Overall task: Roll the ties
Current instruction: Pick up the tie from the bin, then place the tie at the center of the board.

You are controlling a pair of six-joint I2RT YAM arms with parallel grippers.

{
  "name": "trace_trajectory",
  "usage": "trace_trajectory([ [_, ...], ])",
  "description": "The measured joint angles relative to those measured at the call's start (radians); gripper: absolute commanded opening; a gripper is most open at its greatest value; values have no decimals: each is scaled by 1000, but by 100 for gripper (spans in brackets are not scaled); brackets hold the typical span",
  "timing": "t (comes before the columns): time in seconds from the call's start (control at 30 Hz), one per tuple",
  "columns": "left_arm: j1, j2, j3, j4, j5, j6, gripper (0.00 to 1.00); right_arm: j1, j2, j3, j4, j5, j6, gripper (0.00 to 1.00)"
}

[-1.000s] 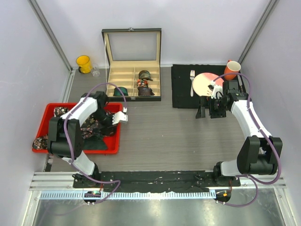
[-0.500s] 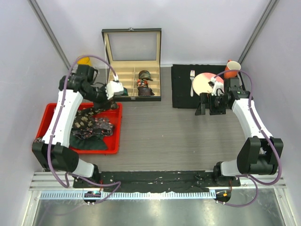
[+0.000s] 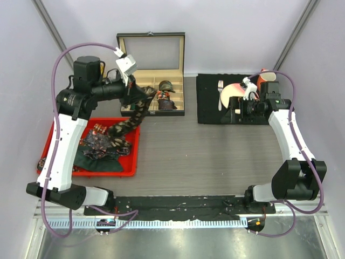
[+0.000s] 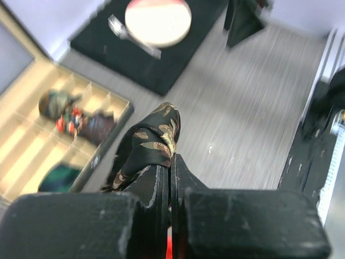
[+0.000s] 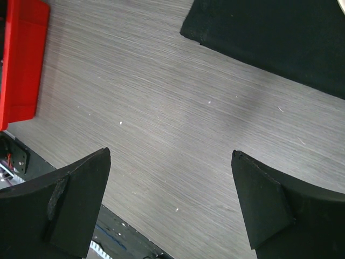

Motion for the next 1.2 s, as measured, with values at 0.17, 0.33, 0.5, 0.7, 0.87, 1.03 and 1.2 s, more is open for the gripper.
trace_trajectory([
  [0.17,-90,12,68,203,-29,-195,0,0,0,3,24,-44,20,100],
  [0.33,-131,54,183,370,-67,-328,0,11,2,23,71,-95,58,100],
  [0.5,-185,158,403,472,-132,-397,0,31,1,38,213,-160,136,100],
  [0.7,-229,227,552,566,-235,-426,0,226,-177,-145,590,-89,264,100],
  [0.87,-242,230,566,624,-327,-426,0,480,-182,-153,844,3,283,100],
  [1.03,-246,230,566,644,-387,-415,0,630,-96,-216,1056,111,241,100],
  [1.2,-247,230,566,665,-431,-393,0,719,64,-227,1183,182,173,79],
])
